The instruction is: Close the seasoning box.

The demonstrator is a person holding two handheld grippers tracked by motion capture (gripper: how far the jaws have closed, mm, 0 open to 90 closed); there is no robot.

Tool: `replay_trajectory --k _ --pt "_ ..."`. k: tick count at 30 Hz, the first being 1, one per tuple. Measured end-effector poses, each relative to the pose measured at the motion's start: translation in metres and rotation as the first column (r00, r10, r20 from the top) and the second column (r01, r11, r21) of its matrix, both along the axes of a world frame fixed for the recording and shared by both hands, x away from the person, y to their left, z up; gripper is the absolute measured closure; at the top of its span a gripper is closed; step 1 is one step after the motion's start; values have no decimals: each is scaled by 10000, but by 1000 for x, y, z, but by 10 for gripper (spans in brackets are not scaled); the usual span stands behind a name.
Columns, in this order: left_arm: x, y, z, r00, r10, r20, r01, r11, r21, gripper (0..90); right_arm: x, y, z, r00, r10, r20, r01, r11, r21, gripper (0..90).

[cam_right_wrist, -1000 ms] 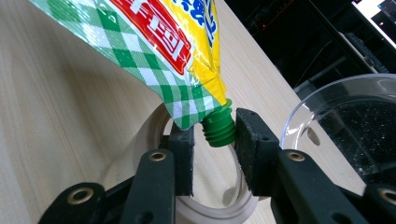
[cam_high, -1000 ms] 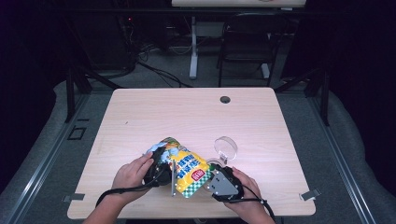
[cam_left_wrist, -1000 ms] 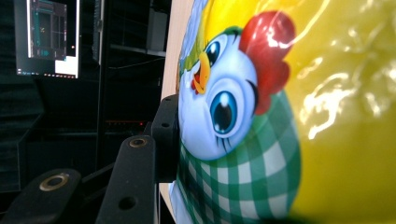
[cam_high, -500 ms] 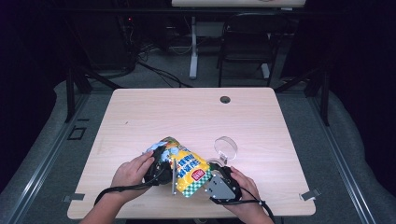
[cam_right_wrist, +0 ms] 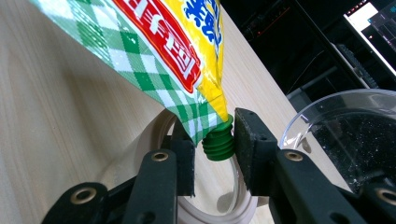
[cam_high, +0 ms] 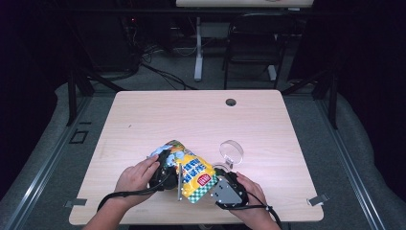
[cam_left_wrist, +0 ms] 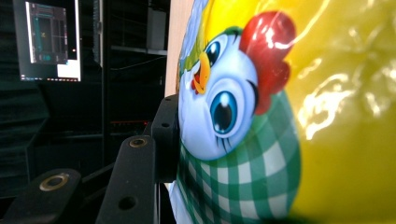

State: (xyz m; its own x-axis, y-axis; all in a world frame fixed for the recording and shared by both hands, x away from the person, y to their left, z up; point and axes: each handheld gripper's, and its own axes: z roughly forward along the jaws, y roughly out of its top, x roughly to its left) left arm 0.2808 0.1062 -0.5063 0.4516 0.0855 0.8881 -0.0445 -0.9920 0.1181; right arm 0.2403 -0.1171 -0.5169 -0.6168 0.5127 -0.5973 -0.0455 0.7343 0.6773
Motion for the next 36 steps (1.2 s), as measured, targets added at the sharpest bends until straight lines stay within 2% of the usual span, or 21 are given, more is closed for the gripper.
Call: replay_trajectory --k 6,7,11,21,25,27,34,36 --pt "-2 -1 1 9997 25 259 -32 9996 271 606 0 0 -1 10000 15 -9 -15 9999 111 701" --pt "-2 -1 1 9994 -18 356 10 9998 217 606 0 0 -1 10000 11 -3 -11 9999 138 701" --pt "-3 -1 1 9991 4 432 -21 9993 383 606 0 0 -1 10000 -9 -13 9 10000 92 701" --pt "-6 -3 1 9953 -133 962 60 9971 760 606 0 1 -4 9999 -13 -147 17 9997 257 702" --pt "-7 -3 1 9953 -108 959 29 9966 821 606 0 1 -4 9997 -19 -249 28 9994 353 703" --pt "-7 -3 1 9932 -167 1151 68 9963 860 606 0 1 -4 9996 7 -297 5 9991 420 703" --pt "-8 -4 4 9942 -131 1065 23 9949 1007 607 1 -1 -4 9991 34 -433 -3 9975 708 703" --pt "-9 -4 5 9933 -135 1148 28 9957 929 607 1 -2 -4 9992 4 -403 28 9967 812 704"
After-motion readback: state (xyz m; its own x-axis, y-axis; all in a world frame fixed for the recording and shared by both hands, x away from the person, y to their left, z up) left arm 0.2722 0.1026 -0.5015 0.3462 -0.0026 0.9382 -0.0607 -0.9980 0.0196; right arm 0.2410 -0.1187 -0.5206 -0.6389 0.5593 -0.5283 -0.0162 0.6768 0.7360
